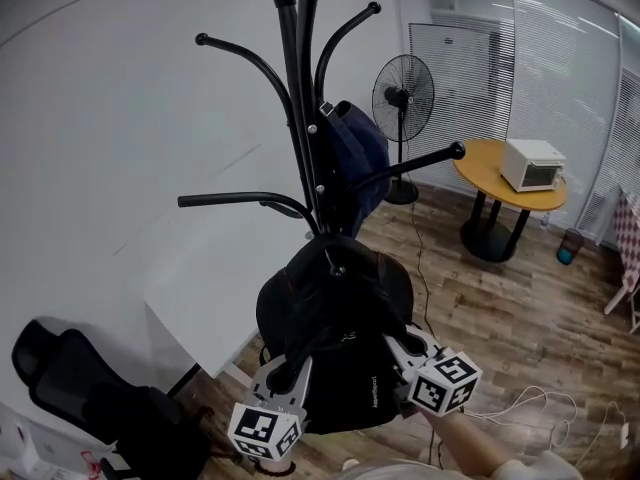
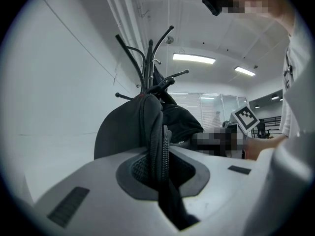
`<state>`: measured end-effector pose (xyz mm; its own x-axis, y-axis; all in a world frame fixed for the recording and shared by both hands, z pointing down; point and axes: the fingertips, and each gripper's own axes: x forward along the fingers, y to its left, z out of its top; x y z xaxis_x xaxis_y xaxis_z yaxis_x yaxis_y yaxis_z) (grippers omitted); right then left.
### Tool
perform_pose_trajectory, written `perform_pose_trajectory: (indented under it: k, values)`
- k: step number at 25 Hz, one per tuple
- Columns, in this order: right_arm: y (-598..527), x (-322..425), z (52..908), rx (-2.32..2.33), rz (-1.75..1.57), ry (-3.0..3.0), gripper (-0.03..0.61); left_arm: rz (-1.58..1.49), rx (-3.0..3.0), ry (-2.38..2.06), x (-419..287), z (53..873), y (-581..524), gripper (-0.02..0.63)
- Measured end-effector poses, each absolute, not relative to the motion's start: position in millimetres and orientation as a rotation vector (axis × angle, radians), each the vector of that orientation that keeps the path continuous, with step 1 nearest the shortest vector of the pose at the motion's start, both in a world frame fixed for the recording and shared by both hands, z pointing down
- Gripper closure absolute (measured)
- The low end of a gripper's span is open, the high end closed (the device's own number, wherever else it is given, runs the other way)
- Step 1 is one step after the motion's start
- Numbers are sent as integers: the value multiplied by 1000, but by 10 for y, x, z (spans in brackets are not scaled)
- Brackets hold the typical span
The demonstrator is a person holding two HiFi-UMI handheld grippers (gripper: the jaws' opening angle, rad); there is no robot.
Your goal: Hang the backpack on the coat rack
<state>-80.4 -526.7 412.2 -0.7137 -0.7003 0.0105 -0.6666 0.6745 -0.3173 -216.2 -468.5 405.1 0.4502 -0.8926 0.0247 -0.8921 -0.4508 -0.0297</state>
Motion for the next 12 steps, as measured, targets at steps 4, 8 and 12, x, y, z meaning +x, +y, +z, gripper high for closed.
perform_pose_trajectory:
  k: [4, 8, 12]
  values:
    - [-5300, -827, 4209, -1138, -477, 2763, 548, -61, -2672, 1654, -2192, 4131, -4740, 578]
    - [-5351, -838, 4303, -1151, -491, 2755, 548, -65, -2677, 1644, -2194, 4234, -4796, 578]
    - [-5391, -861, 4364, -1165, -482, 2754, 548, -67, -2667, 1638, -2210, 4296, -4847, 578]
